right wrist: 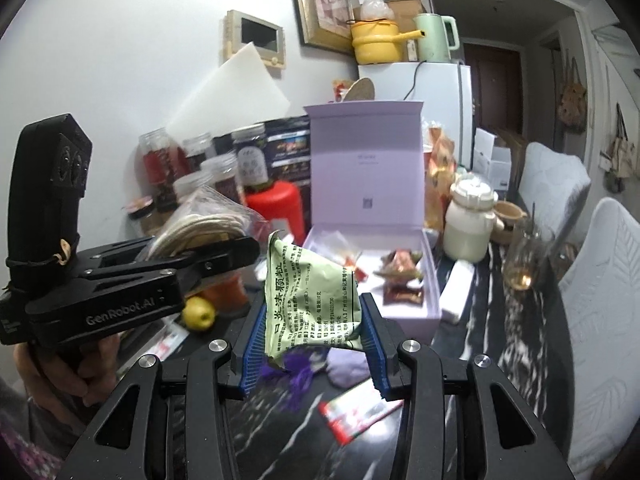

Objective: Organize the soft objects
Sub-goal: 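Carry the clear bag and green-white packet over the lavender box with both tools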

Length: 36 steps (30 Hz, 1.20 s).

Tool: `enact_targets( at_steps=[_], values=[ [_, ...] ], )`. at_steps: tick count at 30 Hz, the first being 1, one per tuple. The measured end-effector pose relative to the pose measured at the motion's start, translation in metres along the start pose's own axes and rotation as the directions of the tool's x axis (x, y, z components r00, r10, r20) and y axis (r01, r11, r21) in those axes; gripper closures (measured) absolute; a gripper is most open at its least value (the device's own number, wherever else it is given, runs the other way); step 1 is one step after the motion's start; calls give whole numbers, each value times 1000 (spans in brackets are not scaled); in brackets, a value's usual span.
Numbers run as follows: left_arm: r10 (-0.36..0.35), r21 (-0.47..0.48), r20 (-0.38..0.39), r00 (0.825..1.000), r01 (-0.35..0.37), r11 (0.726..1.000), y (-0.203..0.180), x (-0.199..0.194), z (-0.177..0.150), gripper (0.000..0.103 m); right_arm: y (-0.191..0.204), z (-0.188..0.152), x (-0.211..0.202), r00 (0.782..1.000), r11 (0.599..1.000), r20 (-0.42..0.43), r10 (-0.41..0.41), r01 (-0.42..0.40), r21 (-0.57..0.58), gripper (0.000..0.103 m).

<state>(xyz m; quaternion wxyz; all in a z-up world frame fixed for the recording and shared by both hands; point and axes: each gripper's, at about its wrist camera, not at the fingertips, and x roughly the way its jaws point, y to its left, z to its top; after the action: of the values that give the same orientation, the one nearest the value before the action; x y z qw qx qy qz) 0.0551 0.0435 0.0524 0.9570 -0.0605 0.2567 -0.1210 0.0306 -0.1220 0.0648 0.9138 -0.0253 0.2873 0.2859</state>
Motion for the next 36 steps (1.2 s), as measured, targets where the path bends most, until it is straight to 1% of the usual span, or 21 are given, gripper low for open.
enact_targets(
  at_steps=[5, 10, 17, 23, 30, 36],
  values=[
    [14, 3, 21, 1000, -14, 1000, 6, 23, 23, 72, -18, 23, 19, 1000, 1000, 21, -15, 16, -13, 60],
    [13, 2, 34, 999, -13, 1000, 10, 50, 43, 72, -37, 45, 38, 999, 1000, 41, -18, 19, -16, 60],
    [13, -27, 59, 998, -11, 1000, 23, 89, 70, 72, -63, 69, 71, 998, 999, 52, -37, 37, -3, 60],
    [32, -28, 73, 997, -30, 999, 33, 114, 87, 72, -80, 87, 95, 997, 999, 61, -45, 44, 7, 60],
    [50, -34, 28, 998, -49, 998, 46, 149, 93, 72, -96, 106, 125, 997, 999, 66, -40, 38, 30, 60],
    [74, -46, -20, 997, -74, 996, 56, 177, 90, 72, -107, 112, 154, 999, 998, 33, -37, 36, 49, 60]
  ],
)
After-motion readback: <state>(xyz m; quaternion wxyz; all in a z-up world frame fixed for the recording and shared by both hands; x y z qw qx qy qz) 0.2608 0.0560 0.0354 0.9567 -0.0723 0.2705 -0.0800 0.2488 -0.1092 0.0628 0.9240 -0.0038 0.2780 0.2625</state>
